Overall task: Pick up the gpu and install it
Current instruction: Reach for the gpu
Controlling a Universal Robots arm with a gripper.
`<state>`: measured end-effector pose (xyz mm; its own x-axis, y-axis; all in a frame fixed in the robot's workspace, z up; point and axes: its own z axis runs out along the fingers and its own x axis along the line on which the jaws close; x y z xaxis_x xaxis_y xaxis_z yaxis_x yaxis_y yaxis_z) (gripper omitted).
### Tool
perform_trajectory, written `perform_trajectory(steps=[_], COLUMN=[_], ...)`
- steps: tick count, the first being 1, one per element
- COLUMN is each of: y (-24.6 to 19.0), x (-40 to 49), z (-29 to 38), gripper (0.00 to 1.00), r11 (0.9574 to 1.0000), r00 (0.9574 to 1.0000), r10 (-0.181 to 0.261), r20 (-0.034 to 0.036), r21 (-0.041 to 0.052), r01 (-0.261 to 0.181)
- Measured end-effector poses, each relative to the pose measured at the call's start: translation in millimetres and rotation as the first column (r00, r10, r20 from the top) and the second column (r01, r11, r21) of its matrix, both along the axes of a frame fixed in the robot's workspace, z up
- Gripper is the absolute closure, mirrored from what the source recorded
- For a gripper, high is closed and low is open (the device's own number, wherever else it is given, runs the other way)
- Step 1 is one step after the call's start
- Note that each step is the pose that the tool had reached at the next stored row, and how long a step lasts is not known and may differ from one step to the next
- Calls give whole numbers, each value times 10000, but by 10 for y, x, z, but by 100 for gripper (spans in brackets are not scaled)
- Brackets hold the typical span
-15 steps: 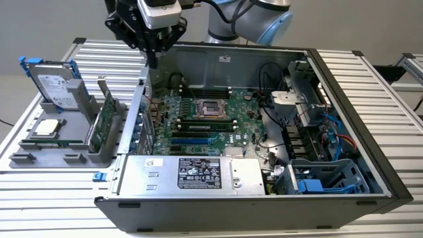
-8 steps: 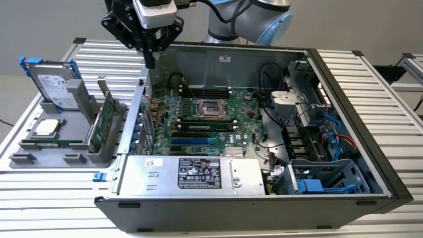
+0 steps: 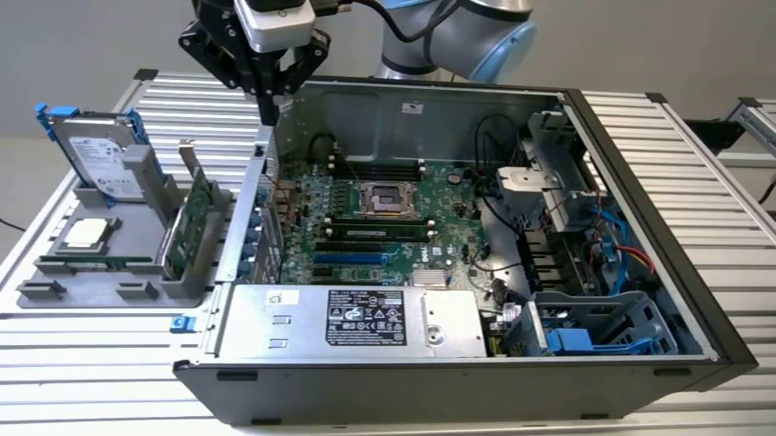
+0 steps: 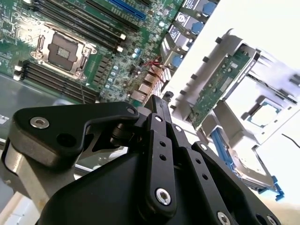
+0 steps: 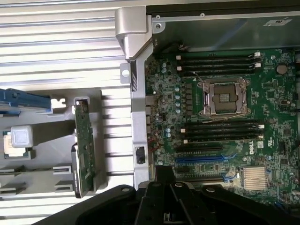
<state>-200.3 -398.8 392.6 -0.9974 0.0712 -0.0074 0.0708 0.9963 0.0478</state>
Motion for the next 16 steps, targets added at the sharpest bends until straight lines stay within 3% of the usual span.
perform_trajectory(steps=[16], y=[0], x=[-124], z=[0], gripper=[100], r11=[10000], r00=[10000], r10=[0], r20=[0], r21=[0], r01=[0])
